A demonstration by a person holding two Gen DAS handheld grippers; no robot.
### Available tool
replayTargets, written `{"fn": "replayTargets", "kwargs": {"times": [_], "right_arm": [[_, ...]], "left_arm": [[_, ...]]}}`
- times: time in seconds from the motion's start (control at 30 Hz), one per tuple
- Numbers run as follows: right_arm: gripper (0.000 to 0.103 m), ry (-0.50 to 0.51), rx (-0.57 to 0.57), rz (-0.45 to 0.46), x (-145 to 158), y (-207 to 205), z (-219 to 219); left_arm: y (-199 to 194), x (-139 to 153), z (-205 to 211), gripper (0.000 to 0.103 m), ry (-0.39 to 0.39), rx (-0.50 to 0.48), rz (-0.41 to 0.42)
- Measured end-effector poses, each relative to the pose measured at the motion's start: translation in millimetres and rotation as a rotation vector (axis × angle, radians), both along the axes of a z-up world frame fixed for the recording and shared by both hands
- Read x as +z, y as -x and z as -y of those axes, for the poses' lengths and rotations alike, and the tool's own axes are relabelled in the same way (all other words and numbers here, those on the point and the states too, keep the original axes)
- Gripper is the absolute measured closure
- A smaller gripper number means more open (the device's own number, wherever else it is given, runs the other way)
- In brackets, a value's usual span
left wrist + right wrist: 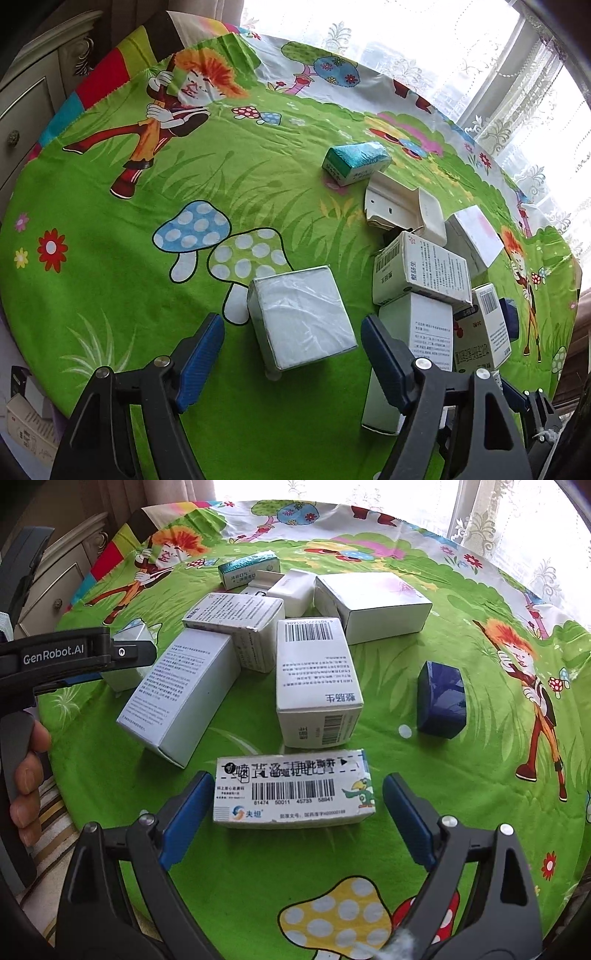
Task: Organize rigid objects
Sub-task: 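Grasp the white cube box with the left tool while the right tool grasps the barcode box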
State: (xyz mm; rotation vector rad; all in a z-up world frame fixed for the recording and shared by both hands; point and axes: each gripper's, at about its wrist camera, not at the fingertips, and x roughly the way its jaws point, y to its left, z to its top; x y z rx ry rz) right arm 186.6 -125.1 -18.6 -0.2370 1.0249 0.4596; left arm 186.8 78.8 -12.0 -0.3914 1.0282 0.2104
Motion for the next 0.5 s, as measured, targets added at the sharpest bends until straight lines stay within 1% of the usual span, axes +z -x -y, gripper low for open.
{"fn": "replayTargets", "kwargs": {"times": [0.07, 0.1, 0.13, 0.17, 0.23, 0.3, 0.33, 0.5], "right_arm": [[0.009, 0.004, -0.002, 0.008, -0.7, -0.6, -0.7], [0.011, 0.007, -0.004, 0.013, -0.5, -0.8, -1.0], [0.012, 0.007, -0.004, 0.019, -0.1, -0.9, -1.4], [0.015, 0.005, -0.005, 0.023, 0.4, -0.8, -1.5], [0.019, 0.002, -0.005, 0.032, 1.3, 0.2, -1.9], [0.025, -0.001, -0.007, 0.038, 2.2, 1.0, -2.0], [0.025, -0.003, -0.009, 0.039, 2.2, 1.1, -1.8], [0.025, -0.012, -0.015, 0.045, 2.2, 2.8, -0.3]], "left_arm": [[-1.4, -0.1, 3.6, 0.03, -0.044, -0.011, 0.004], [-1.9, -0.1, 4.9, 0.035, -0.064, -0.017, 0.004], [-2.5, -0.3, 6.0, 0.044, -0.081, -0.024, 0.005], [-2.5, -0.6, 7.2, 0.046, -0.102, -0.029, 0.005], [-0.7, -0.6, 8.1, 0.055, -0.139, -0.031, 0.01], [1.0, -0.7, 7.7, 0.06, -0.153, -0.028, 0.017], [1.6, -0.4, 7.3, 0.061, -0.153, -0.027, 0.021], [5.5, 0.4, 4.5, 0.062, -0.128, -0.025, 0.037]]}}
